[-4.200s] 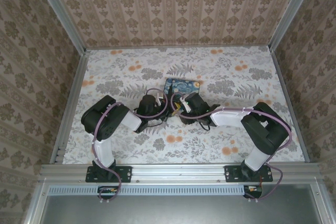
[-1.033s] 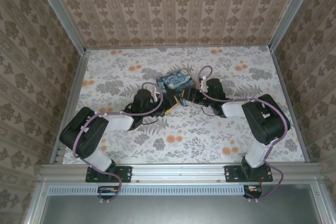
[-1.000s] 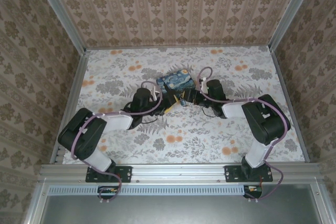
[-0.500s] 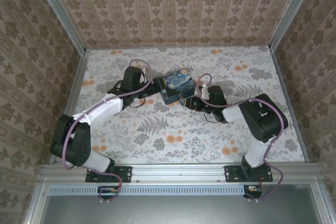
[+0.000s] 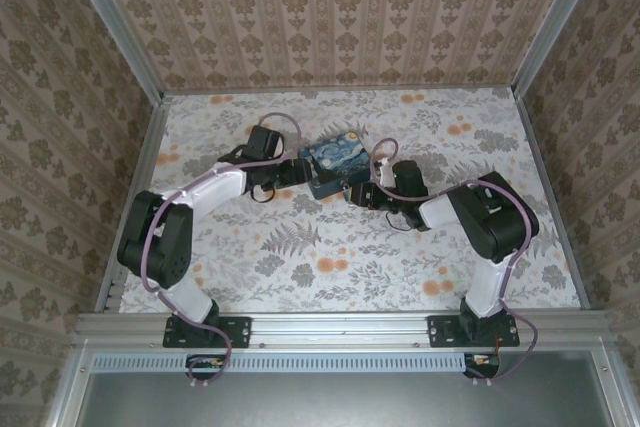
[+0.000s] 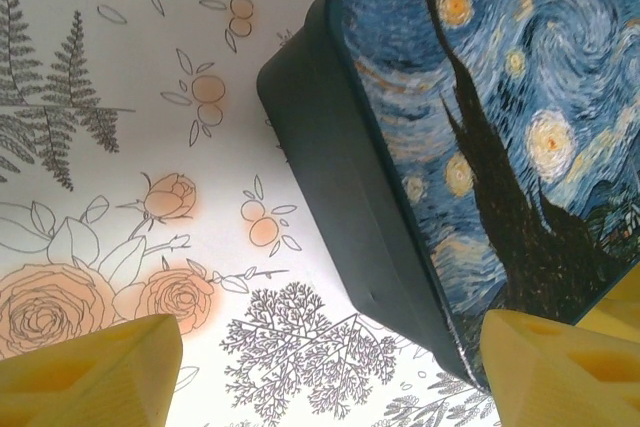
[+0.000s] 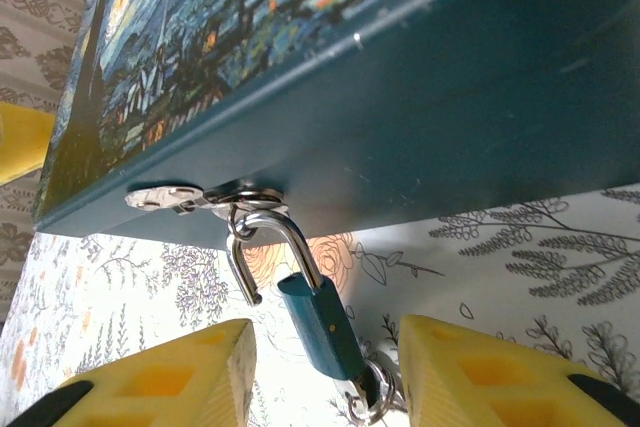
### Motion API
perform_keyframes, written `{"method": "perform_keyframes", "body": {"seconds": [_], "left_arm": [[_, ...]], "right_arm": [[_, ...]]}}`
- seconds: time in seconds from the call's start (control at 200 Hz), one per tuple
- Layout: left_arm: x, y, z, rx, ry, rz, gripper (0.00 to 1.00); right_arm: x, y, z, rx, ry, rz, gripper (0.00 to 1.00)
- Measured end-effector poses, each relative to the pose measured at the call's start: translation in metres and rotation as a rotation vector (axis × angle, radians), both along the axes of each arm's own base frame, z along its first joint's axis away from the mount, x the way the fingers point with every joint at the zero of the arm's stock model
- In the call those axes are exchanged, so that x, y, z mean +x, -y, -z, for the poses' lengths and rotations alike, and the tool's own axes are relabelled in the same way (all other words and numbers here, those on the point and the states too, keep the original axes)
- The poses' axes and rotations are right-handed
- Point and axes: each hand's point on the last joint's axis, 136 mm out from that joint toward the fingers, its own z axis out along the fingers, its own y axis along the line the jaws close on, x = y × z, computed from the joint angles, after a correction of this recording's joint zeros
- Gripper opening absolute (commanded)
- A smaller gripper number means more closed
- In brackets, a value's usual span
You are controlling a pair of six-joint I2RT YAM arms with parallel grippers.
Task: Unlock the padlock with the key
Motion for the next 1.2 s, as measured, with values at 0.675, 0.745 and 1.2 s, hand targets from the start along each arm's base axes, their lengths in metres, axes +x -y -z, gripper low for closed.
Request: {"method": "perform_keyframes", "body": {"seconds": [0.675,0.745,1.2], "left_arm": [[0.011,0.005,0.008,0.014,-0.005,0.006,0.8],[0.011,0.005,0.008,0.014,-0.005,0.006,0.8],[0.011,0.012,0.015,0.024,-0.014,0.025,0.8]], "right_arm": [[-0.002,-0.008,0.003,0.009,0.006,-0.038,0.34],[-0.002,-0.01,0.003,0.009,0.007,-0.041,0.34],[-0.005,-0.015,0.008,-0.005,0.003,-0.062,0.02]]}}
